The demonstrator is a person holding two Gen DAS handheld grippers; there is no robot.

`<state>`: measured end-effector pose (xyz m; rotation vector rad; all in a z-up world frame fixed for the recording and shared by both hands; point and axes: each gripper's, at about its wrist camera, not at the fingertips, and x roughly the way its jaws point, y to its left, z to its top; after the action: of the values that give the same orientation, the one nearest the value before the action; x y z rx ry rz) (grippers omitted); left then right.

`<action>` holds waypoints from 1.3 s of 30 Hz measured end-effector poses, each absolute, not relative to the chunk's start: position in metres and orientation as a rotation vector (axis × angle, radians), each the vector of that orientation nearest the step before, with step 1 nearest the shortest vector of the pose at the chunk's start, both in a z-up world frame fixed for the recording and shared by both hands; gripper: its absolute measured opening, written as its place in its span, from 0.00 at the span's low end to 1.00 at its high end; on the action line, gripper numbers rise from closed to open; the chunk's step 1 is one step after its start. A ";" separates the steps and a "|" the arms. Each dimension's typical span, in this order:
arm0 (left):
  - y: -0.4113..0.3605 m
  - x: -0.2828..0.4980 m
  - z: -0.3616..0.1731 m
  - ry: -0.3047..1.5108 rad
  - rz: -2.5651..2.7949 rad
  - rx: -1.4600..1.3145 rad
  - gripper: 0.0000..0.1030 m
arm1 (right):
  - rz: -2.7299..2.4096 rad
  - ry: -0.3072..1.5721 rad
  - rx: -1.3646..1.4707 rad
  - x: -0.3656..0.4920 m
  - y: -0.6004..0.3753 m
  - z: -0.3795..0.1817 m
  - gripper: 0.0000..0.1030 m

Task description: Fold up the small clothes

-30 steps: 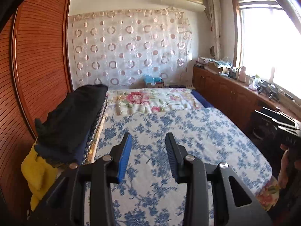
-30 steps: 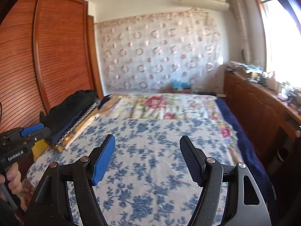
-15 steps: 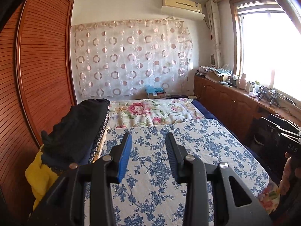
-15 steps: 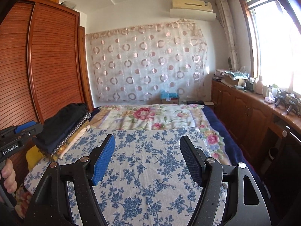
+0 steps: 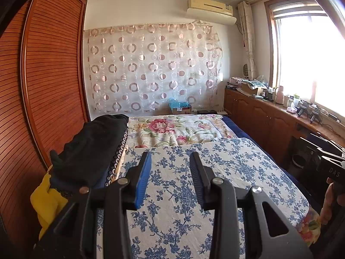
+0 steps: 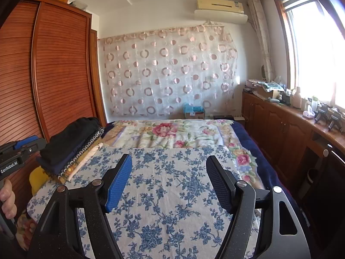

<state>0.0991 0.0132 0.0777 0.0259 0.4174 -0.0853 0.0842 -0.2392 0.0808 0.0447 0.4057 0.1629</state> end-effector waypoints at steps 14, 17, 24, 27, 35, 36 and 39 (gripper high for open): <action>0.015 0.098 0.079 0.418 -0.085 0.024 0.34 | 0.167 0.399 0.048 0.082 -0.243 0.085 0.71; 0.016 0.096 0.081 0.415 -0.083 0.021 0.34 | 0.170 0.399 0.049 0.082 -0.243 0.085 0.71; 0.017 0.095 0.083 0.420 -0.082 0.020 0.34 | 0.170 0.399 0.048 0.082 -0.243 0.084 0.71; 0.016 0.095 0.084 0.421 -0.084 0.019 0.34 | 0.167 0.397 0.045 0.082 -0.243 0.084 0.71; 0.016 0.095 0.085 0.420 -0.083 0.016 0.34 | 0.167 0.393 0.043 0.085 -0.247 0.086 0.71; 0.015 0.095 0.085 0.419 -0.082 0.017 0.34 | 0.167 0.393 0.043 0.085 -0.247 0.085 0.71; 0.016 0.095 0.084 0.421 -0.083 0.017 0.34 | 0.168 0.394 0.047 0.084 -0.246 0.085 0.71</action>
<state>0.0952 0.0157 0.0843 0.0171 0.4213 -0.0831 0.0842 -0.2455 0.0848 0.0475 0.3944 0.1683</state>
